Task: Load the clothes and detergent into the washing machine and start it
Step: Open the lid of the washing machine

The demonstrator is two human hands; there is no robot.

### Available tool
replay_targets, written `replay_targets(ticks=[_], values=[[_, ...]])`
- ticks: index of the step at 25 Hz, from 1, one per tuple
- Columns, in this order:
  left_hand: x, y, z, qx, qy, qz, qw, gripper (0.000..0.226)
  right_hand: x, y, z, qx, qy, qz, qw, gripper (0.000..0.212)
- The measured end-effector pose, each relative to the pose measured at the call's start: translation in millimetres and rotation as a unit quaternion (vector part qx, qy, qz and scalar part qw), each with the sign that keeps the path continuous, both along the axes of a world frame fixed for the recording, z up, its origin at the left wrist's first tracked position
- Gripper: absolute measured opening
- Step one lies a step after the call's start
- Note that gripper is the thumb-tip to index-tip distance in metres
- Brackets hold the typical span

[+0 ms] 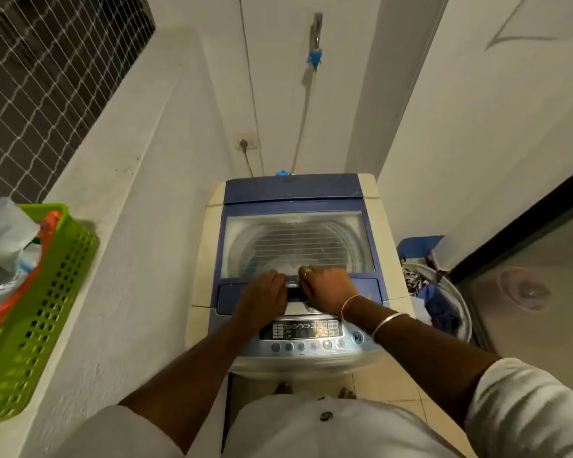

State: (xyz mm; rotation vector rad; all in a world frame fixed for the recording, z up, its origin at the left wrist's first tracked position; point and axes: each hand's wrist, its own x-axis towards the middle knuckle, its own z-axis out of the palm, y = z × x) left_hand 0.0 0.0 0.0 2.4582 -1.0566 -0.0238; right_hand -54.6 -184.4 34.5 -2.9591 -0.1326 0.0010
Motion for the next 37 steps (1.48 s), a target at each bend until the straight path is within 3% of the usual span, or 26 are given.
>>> replay_targets(ticks=[3, 6, 9, 13, 17, 21, 27, 33, 37], values=[[-8, 7, -11, 0.022, 0.011, -0.008, 1.0, 0.026, -12, 5, -18, 0.033, 0.022, 0.023, 0.999, 0.025], [-12, 5, -3, 0.092, 0.047, -0.03, 0.994, 0.03, -22, 11, -19, 0.003, 0.047, 0.019, 0.999, 0.025], [-13, 2, 8, 0.161, 0.122, -0.043, 0.978, 0.035, -25, 12, -17, 0.002, 0.058, 0.016, 0.998, 0.027], [-3, 0, 27, 0.198, 0.216, -0.064, 0.954, 0.016, -18, 13, -8, -0.003, 0.149, -0.003, 0.989, 0.035], [6, -1, 67, 0.181, 0.215, -0.047, 0.959, 0.005, 2, -5, 38, 0.029, 0.215, 0.027, 0.976, 0.031], [24, -9, 127, 0.149, 0.166, -0.014, 0.975, 0.013, 26, -23, 94, 0.062, 0.159, 0.053, 0.984, 0.032], [63, -28, 181, 0.1, 0.082, 0.072, 0.989, 0.021, 60, -40, 153, 0.023, 0.02, 0.053, 0.998, 0.019], [106, -50, 181, 0.067, -0.018, 0.081, 0.994, 0.03, 99, -41, 150, -0.063, -0.101, -0.003, 0.993, 0.022], [129, -67, 171, 0.053, -0.067, 0.107, 0.991, 0.028, 124, -40, 144, -0.127, -0.125, -0.033, 0.983, 0.022]])
